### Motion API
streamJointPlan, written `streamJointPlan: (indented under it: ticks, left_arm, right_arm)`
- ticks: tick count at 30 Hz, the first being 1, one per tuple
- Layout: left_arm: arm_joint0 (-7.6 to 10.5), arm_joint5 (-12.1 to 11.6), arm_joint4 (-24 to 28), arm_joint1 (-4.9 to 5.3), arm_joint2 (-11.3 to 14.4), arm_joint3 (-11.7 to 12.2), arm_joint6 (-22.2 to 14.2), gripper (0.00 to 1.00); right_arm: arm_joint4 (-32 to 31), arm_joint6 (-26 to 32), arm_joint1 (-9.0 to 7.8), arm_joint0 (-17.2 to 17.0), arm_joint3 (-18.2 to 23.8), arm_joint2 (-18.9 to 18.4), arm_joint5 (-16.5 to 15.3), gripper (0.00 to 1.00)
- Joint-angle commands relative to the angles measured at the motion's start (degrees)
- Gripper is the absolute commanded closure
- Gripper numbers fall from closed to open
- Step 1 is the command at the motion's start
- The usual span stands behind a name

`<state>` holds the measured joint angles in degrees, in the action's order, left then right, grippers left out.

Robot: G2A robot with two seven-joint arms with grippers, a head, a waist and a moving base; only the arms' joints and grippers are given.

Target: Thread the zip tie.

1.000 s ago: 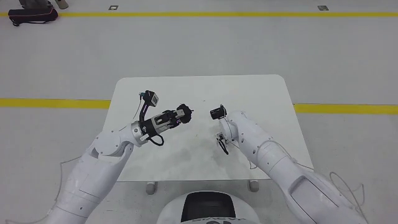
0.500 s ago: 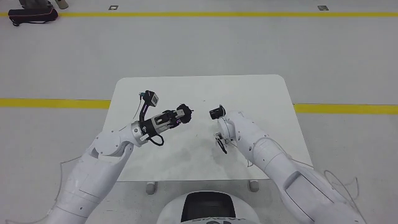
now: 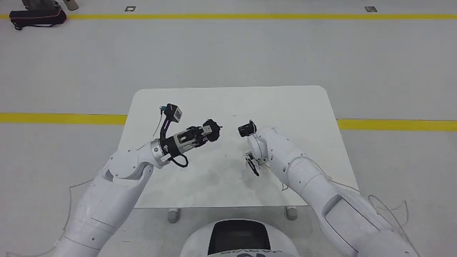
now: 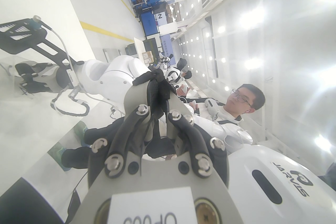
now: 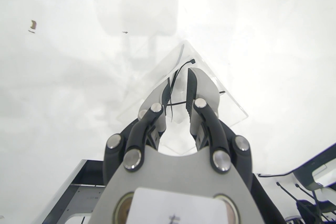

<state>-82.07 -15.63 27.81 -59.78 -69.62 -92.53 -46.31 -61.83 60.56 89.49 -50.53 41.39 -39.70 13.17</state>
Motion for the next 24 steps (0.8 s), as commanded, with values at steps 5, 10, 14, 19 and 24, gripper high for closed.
streamJointPlan:
  ticks: [5,10,14,19,24]
  left_arm:
    - [0.00,0.0,0.0,0.00,0.0,0.0,0.0,1.00]
    - [0.00,0.0,0.0,0.00,0.0,0.0,0.0,1.00]
    - [0.00,0.0,0.0,0.00,0.0,0.0,0.0,1.00]
    - [0.00,0.0,0.0,0.00,0.0,0.0,0.0,1.00]
    - [0.00,0.0,0.0,0.00,0.0,0.0,0.0,1.00]
  right_arm:
    - [0.0,0.1,0.70,0.6,-1.7,0.3,0.0,0.86]
    - [0.2,-0.3,1.28,1.0,-3.0,0.4,-0.2,0.93]
    - [0.2,-0.7,1.61,1.2,-3.5,0.4,-0.2,1.00]
    - [-0.3,-0.7,1.69,1.3,-3.1,0.1,0.2,1.00]
    - [-0.9,-0.3,1.25,0.9,-1.5,-0.9,0.4,1.00]
